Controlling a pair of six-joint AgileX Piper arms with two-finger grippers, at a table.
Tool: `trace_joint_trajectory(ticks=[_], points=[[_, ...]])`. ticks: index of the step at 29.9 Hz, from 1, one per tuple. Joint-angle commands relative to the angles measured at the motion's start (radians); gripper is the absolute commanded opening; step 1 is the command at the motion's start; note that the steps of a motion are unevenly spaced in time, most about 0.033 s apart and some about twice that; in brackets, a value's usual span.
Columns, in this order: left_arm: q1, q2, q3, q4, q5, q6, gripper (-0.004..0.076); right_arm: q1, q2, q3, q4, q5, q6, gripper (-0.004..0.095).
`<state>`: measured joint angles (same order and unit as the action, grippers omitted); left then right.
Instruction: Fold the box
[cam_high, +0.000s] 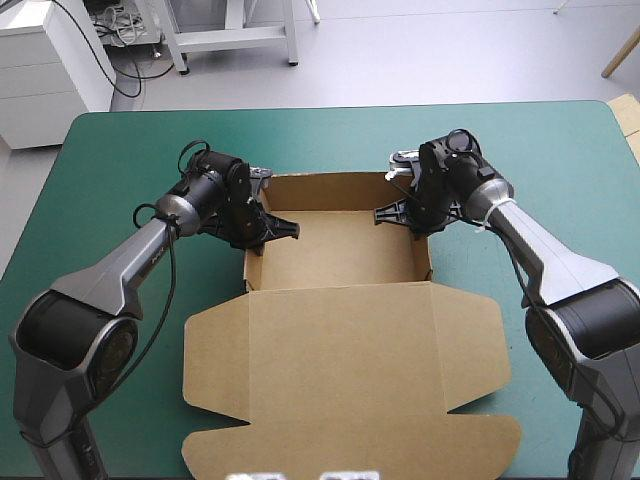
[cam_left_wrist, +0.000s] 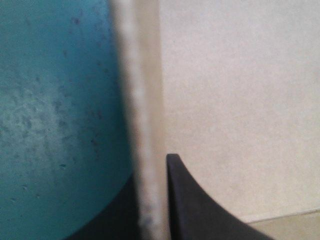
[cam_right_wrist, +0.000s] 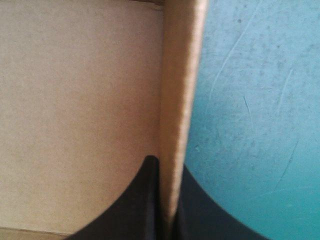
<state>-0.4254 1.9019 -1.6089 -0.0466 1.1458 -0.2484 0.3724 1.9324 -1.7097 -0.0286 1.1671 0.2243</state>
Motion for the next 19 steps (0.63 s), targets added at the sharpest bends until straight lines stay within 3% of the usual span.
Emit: trace_joint_trajectory(ticks=[1,3,6,10,12,14,19], points=[[-0.008,-0.054,-0.036,-0.007,-0.030,0.068,0.0013,-0.003,-0.022,-0.016,-0.006,0.002,-0.037,0.0015],[-0.008,-0.054,-0.036,-0.014,-0.030,0.088,0.0061,-0.003,-0.022,-0.016,0.012,0.002,-0.054,0.0092],[-0.008,-0.054,-0.036,-0.036,-0.042,0.088,0.0190,-0.003,-0.022,-0.016,0.029,0.002,-0.056,0.0310],[-0.008,-0.054,-0.036,-0.071,-0.064,0.088,0.0463,-0.003,-0.022,-0.016,0.039,0.002,-0.087,0.0738],[-0.008,-0.054,-0.036,-0.066,-0.065,0.065,0.0559,-0.003,-0.022,-0.016,0.029,0.002,-0.087,0.0924],[-0.008,-0.054,-0.036,-0.038,-0.061,0.057,0.0601,-0.003,-0.022,-0.016,0.004,0.002,-0.084,0.0936],[-0.006,-0.054,-0.049,-0.036,-0.058,0.062,0.0600,-0.003,-0.024,-0.034,-0.014,0.002,-0.077,0.0929]])
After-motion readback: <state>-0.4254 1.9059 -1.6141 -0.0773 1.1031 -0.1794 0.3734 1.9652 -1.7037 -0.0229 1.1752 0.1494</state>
